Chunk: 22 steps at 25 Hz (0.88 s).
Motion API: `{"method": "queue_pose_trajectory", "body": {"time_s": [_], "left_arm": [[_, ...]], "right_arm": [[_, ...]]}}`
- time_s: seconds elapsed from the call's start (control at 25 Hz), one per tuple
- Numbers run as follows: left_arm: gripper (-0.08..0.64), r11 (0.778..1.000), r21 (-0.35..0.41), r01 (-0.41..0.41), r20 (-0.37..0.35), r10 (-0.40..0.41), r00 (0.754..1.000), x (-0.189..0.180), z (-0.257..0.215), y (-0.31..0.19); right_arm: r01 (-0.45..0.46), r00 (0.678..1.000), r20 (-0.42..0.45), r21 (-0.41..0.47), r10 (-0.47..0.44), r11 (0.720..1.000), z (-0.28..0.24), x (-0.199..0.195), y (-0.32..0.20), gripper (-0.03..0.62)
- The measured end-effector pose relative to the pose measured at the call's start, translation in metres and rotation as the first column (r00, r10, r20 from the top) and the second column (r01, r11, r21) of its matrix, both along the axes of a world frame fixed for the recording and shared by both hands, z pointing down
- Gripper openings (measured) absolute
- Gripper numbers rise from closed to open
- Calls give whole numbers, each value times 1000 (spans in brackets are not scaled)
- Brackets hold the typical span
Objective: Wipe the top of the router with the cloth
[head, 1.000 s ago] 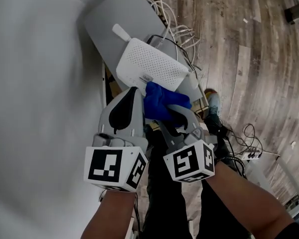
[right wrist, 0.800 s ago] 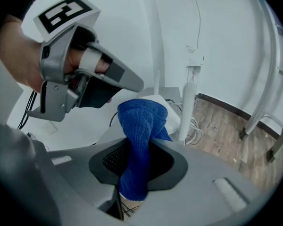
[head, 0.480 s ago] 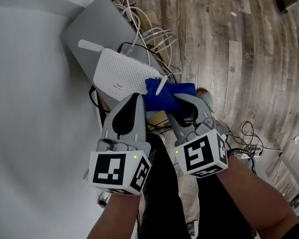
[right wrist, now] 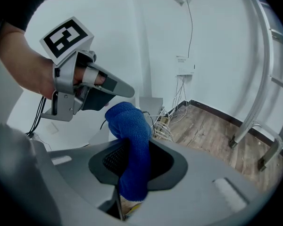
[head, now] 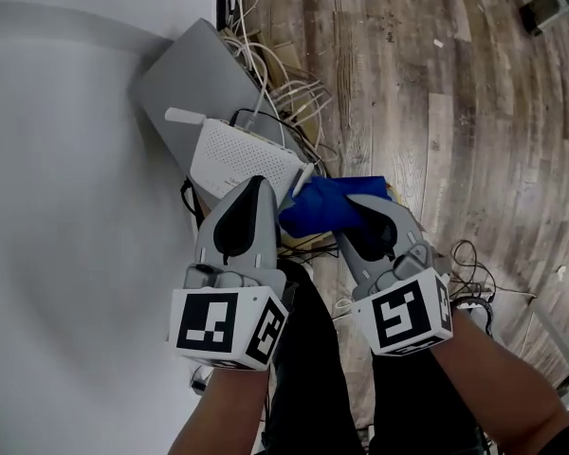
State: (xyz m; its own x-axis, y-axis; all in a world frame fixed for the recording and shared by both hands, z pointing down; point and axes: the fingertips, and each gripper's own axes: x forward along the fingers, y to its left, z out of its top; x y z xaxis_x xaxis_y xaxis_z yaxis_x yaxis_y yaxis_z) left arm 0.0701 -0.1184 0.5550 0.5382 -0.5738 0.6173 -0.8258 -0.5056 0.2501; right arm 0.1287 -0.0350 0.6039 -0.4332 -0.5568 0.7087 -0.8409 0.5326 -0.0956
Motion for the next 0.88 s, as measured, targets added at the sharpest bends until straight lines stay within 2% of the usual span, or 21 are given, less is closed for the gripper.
{"method": "queue_pose_trajectory", "body": {"time_s": [0.24, 0.52, 0.72, 0.88], "left_arm": [[1, 1000, 4, 18, 4, -18, 1000, 0, 16, -6], [1, 998, -31, 49, 19, -49, 999, -1, 56, 2], [1, 997, -51, 65, 2, -65, 998, -6, 54, 4], [1, 998, -34, 60, -16, -60, 998, -16, 37, -4]], "right_arm": [[5, 1000, 5, -6, -5, 1000, 38, 7, -12, 115], [36, 997, -69, -43, -38, 998, 91, 19, -27, 115], [20, 992, -120, -67, -28, 998, 92, 27, -31, 115], [-56, 988, -149, -43, 49, 997, 75, 46, -50, 115]]}}
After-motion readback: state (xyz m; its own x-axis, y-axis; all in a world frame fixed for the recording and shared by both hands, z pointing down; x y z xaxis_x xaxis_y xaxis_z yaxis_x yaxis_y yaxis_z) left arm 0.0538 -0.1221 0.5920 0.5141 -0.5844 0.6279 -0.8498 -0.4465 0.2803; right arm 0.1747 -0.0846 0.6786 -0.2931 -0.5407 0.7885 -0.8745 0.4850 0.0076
